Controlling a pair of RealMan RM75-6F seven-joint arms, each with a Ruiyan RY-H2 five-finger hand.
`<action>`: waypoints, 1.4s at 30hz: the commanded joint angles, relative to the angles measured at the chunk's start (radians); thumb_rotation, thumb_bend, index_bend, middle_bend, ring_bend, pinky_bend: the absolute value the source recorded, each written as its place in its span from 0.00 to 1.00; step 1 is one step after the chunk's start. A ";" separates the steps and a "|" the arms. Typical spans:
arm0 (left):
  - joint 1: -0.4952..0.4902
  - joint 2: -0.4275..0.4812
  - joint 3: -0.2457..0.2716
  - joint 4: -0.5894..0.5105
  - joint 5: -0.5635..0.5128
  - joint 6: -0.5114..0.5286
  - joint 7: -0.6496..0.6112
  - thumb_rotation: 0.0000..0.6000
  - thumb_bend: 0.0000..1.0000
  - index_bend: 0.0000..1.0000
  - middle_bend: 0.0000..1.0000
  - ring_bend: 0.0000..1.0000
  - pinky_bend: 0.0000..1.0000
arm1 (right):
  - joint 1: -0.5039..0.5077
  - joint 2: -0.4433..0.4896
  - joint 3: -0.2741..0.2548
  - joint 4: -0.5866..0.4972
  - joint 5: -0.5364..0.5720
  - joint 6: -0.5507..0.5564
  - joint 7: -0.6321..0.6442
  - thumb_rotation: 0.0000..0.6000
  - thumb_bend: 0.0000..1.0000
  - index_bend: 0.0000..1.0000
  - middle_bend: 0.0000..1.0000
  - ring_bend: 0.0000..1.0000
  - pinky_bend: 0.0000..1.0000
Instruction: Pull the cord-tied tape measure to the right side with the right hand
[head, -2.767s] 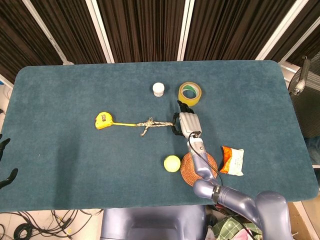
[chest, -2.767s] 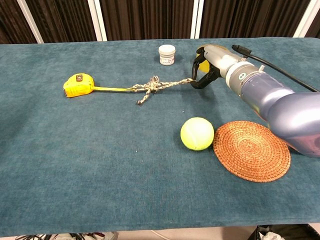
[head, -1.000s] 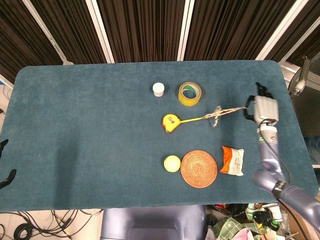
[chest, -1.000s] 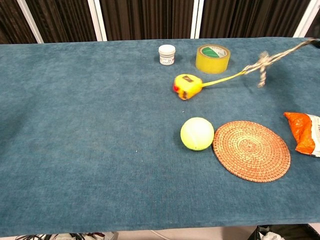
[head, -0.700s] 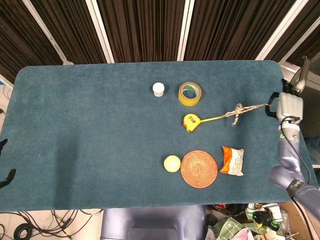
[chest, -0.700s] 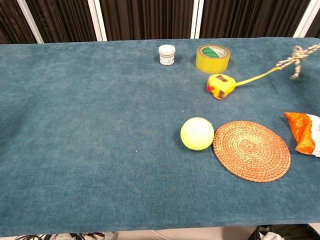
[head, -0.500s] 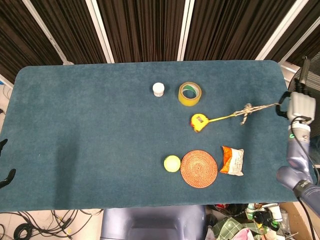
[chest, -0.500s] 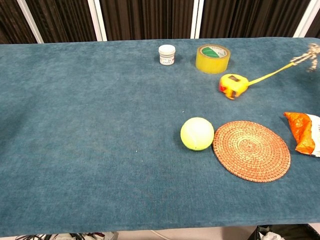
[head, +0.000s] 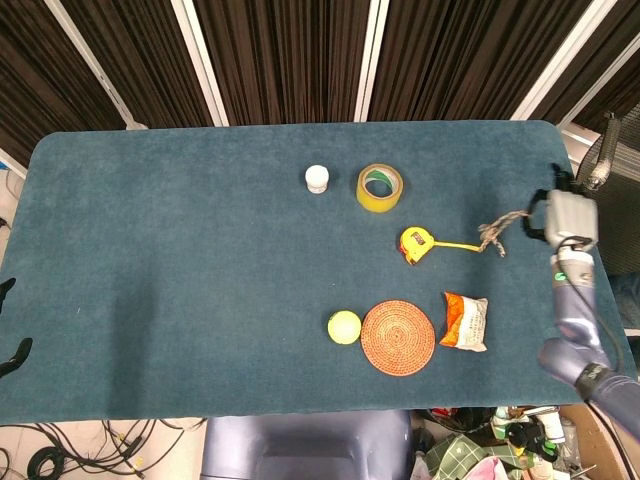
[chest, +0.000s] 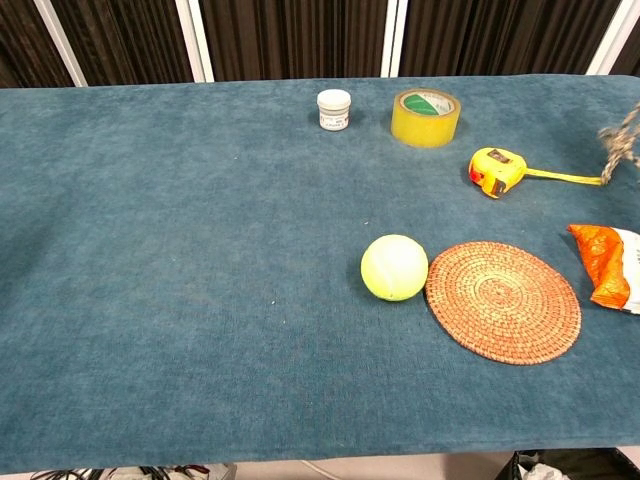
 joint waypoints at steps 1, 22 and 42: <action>-0.001 -0.001 0.000 0.004 -0.002 -0.003 0.000 1.00 0.31 0.11 0.00 0.00 0.00 | 0.029 -0.032 0.001 -0.082 -0.023 0.018 -0.008 1.00 0.45 0.65 0.00 0.04 0.14; -0.007 0.004 -0.004 0.008 -0.012 -0.019 -0.015 1.00 0.31 0.11 0.00 0.00 0.00 | 0.010 0.167 -0.027 -0.718 0.172 0.102 -0.248 1.00 0.06 0.00 0.00 0.04 0.14; 0.000 -0.003 -0.001 0.004 0.003 0.002 -0.005 1.00 0.31 0.11 0.00 0.00 0.00 | -0.525 0.334 -0.422 -0.866 -0.500 0.632 -0.071 1.00 0.06 0.00 0.00 0.04 0.14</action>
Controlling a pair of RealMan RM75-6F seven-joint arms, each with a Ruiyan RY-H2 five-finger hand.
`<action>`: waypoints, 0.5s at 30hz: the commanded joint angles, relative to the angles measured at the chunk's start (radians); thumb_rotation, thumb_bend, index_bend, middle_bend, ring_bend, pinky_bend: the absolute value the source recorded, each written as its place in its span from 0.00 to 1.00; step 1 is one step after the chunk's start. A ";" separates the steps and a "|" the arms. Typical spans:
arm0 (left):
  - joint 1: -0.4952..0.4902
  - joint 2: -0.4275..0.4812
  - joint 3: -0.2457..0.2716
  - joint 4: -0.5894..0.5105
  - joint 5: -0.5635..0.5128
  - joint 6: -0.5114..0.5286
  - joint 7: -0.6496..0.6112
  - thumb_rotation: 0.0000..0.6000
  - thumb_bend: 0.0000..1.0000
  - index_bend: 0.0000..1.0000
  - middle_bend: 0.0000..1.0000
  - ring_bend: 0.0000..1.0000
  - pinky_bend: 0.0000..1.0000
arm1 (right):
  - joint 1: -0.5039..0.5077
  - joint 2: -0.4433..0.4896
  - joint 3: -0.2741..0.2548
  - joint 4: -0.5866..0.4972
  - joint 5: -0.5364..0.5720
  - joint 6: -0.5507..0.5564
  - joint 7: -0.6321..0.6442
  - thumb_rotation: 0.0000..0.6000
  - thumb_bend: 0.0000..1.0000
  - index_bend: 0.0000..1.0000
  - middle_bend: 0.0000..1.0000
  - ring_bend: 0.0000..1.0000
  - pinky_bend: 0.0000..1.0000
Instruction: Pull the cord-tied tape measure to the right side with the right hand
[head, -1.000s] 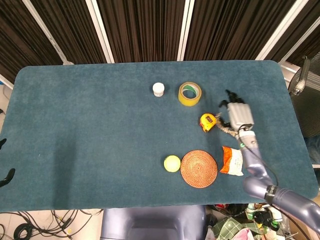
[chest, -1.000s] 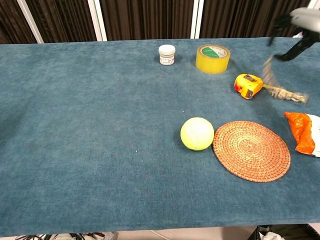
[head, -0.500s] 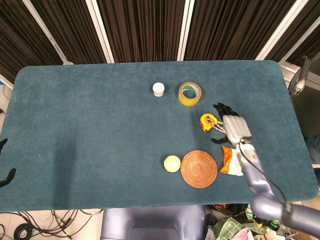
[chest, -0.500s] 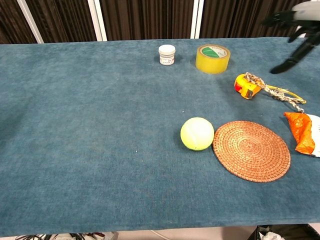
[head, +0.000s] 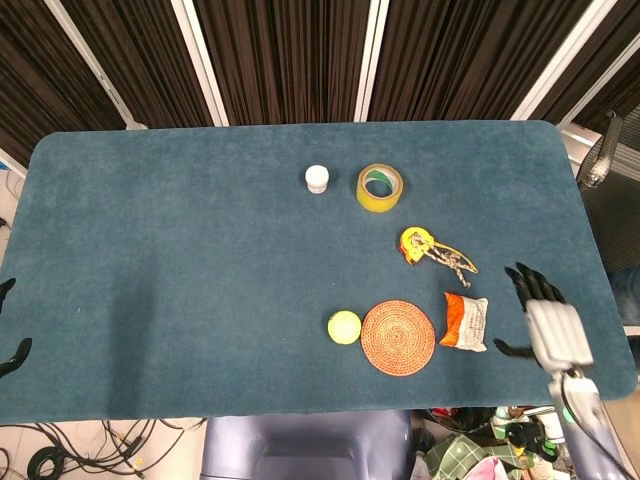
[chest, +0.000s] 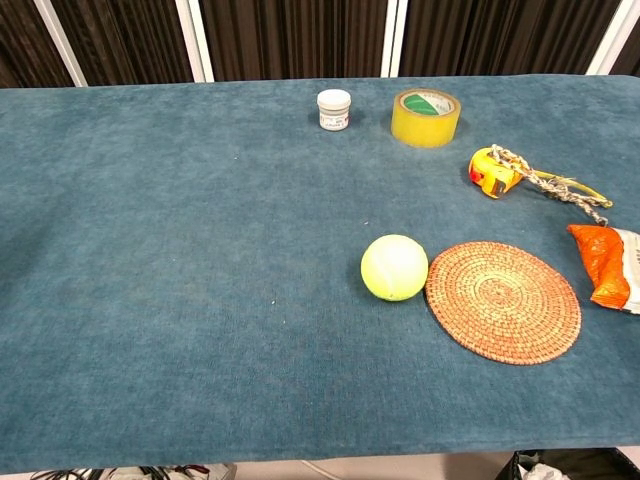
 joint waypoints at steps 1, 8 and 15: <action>0.000 0.000 0.000 -0.001 0.001 0.000 -0.006 1.00 0.31 0.11 0.00 0.00 0.00 | -0.141 -0.046 -0.112 0.093 -0.194 0.175 0.050 1.00 0.06 0.00 0.00 0.04 0.14; 0.002 0.004 0.012 -0.017 0.013 -0.008 -0.031 1.00 0.31 0.11 0.00 0.00 0.00 | -0.226 -0.128 -0.141 0.253 -0.317 0.311 0.042 1.00 0.06 0.00 0.00 0.03 0.14; 0.001 0.009 0.021 -0.028 0.030 -0.011 -0.035 1.00 0.31 0.10 0.00 0.00 0.00 | -0.231 -0.133 -0.121 0.294 -0.336 0.311 0.078 1.00 0.06 0.00 0.00 0.03 0.14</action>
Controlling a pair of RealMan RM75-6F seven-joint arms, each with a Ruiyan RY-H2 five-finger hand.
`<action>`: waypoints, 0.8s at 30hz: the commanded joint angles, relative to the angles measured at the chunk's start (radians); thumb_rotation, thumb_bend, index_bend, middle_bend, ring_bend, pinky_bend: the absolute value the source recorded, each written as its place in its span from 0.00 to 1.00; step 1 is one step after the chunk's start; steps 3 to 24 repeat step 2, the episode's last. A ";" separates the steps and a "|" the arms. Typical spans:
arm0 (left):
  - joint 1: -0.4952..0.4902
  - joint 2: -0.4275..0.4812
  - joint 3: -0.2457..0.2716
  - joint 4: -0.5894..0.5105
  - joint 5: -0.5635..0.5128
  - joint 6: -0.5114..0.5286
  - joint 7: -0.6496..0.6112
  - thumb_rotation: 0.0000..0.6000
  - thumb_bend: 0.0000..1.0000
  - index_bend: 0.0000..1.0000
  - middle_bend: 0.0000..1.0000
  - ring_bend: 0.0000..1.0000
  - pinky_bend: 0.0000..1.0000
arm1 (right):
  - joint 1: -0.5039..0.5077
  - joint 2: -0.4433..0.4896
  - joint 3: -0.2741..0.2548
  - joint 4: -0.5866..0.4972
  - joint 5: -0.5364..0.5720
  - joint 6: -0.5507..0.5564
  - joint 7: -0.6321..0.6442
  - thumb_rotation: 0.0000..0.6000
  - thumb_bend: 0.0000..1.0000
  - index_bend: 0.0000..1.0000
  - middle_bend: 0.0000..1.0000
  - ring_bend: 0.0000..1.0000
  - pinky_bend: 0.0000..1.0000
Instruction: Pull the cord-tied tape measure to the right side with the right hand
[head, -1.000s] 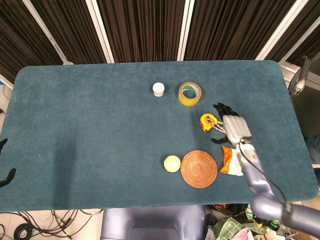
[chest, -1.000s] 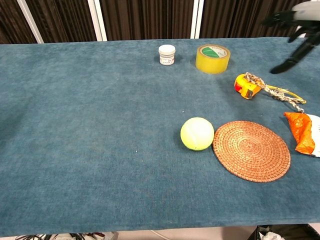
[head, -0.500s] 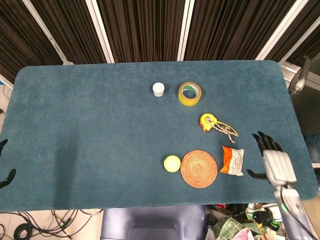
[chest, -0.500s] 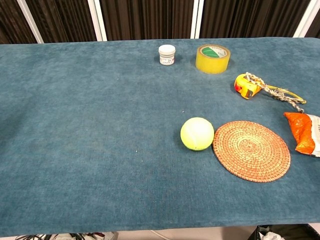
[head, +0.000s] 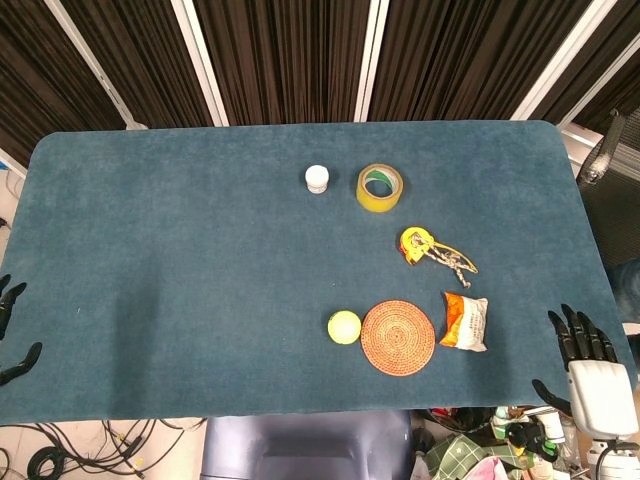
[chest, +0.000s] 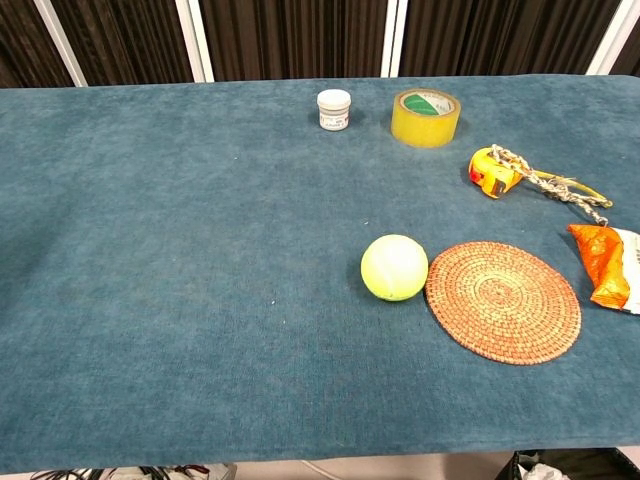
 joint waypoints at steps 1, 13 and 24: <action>0.000 0.001 0.003 0.004 0.008 0.003 0.001 1.00 0.31 0.10 0.00 0.00 0.00 | -0.001 -0.002 0.009 0.012 -0.002 -0.010 0.037 1.00 0.06 0.00 0.00 0.03 0.14; 0.000 0.001 0.003 0.005 0.008 0.003 0.000 1.00 0.31 0.11 0.00 0.00 0.00 | -0.001 -0.003 0.011 0.016 -0.001 -0.013 0.044 1.00 0.06 0.00 0.00 0.03 0.14; 0.000 0.001 0.003 0.005 0.008 0.003 0.000 1.00 0.31 0.11 0.00 0.00 0.00 | -0.001 -0.003 0.011 0.016 -0.001 -0.013 0.044 1.00 0.06 0.00 0.00 0.03 0.14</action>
